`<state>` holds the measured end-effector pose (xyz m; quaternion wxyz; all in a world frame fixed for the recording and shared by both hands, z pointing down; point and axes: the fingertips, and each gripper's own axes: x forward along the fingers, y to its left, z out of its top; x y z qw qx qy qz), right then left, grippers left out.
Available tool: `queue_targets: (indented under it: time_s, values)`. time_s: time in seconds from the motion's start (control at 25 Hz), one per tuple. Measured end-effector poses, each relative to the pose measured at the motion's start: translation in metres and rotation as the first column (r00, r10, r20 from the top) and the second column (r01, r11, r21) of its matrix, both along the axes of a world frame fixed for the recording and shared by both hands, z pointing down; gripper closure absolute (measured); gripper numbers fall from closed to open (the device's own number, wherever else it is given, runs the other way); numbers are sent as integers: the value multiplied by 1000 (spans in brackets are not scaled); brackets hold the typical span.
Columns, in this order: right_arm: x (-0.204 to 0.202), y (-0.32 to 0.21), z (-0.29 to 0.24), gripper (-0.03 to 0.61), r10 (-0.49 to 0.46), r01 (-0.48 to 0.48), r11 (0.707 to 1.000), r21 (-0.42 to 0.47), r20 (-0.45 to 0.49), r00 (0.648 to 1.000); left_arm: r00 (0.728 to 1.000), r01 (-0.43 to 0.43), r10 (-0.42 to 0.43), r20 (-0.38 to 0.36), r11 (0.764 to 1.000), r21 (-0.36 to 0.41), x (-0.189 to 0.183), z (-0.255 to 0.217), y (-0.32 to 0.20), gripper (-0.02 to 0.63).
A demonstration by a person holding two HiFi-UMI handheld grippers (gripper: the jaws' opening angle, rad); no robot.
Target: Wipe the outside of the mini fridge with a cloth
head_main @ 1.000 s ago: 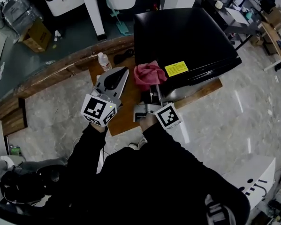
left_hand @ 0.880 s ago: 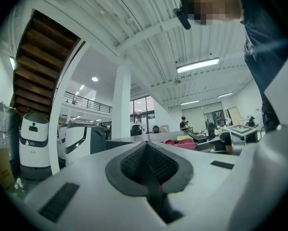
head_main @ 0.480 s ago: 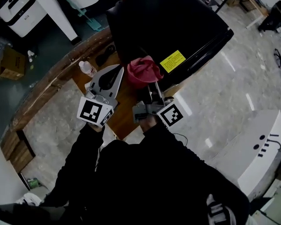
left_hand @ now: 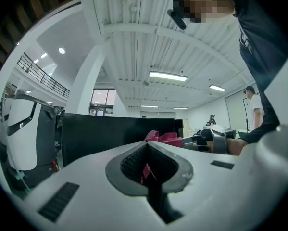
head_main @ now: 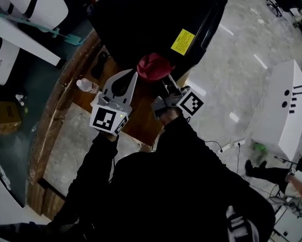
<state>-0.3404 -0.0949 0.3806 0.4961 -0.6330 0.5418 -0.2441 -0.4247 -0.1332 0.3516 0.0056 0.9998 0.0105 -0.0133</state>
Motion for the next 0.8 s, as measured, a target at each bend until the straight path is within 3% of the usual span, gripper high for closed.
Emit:
queue_targets:
  time_s: [0.48, 0.72, 0.8]
  values:
    - [12, -5, 125, 526, 0, 18, 989, -148, 116, 993, 991, 16, -6, 135, 997, -78, 21, 104, -15, 609]
    - [12, -12, 196, 525, 14, 40, 977, -209, 249, 969, 973, 19, 8, 230, 993, -113, 31, 172, -20, 609]
    - [12, -7, 224, 525, 38, 45, 961, -273, 289, 957, 965, 12, 21, 263, 992, -123, 36, 195, -16, 609]
